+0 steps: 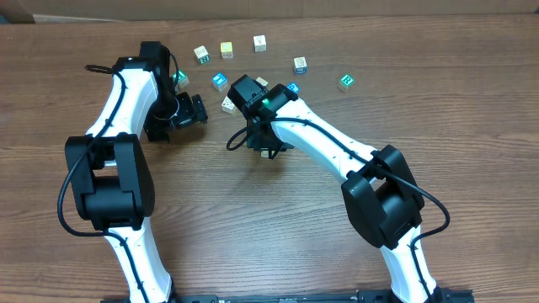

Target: Form a tower

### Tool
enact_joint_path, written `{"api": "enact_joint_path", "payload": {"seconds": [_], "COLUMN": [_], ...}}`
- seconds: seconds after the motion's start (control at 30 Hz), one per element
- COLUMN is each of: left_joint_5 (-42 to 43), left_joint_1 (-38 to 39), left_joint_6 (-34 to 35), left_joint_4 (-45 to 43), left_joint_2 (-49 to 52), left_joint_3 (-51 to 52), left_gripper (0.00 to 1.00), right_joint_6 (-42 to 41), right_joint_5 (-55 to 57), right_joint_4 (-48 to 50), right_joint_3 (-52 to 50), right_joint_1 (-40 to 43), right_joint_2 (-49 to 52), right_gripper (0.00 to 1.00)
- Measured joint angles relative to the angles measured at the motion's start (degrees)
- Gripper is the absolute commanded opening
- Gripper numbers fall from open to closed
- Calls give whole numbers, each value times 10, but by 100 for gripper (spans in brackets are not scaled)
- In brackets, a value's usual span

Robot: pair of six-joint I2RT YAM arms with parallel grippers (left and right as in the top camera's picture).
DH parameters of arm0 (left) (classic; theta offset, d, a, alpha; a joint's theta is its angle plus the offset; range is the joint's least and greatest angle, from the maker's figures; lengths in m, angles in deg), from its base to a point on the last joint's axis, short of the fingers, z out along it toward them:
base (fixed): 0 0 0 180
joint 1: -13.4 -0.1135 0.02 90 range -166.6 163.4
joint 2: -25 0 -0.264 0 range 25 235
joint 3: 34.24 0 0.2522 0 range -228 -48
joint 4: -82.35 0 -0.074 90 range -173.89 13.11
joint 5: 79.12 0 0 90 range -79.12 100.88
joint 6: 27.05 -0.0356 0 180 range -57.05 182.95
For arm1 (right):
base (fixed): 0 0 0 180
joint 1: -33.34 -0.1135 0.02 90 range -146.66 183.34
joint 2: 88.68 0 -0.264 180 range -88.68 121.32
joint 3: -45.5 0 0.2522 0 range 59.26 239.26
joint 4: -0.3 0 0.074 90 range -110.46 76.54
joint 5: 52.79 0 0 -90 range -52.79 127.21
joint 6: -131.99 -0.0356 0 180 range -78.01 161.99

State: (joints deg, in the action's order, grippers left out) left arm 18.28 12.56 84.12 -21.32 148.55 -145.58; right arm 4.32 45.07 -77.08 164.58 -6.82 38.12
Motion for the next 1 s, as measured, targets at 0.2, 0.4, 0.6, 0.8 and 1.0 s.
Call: {"api": "enact_joint_path", "payload": {"seconds": [0.2,0.4,0.6,0.8,1.0], "left_joint_5": [0,0,0,0,0], "left_joint_1": [0,0,0,0,0], "left_joint_6": [0,0,0,0,0], "left_joint_4": [0,0,0,0,0], "left_joint_2": [0,0,0,0,0], "left_joint_3": [0,0,0,0,0], "left_gripper": [100,100,100,100,100], "right_joint_6": [-1,-3,-7,-9,-11], "right_joint_5": [0,-1,-1,-4,-4], "right_joint_4": [0,0,0,-8,-12], "right_joint_3": [0,0,0,5,7], "right_joint_1": [0,0,0,0,0], "right_joint_2": [0,0,0,0,0], "right_gripper": [27,27,27,26,27]}}
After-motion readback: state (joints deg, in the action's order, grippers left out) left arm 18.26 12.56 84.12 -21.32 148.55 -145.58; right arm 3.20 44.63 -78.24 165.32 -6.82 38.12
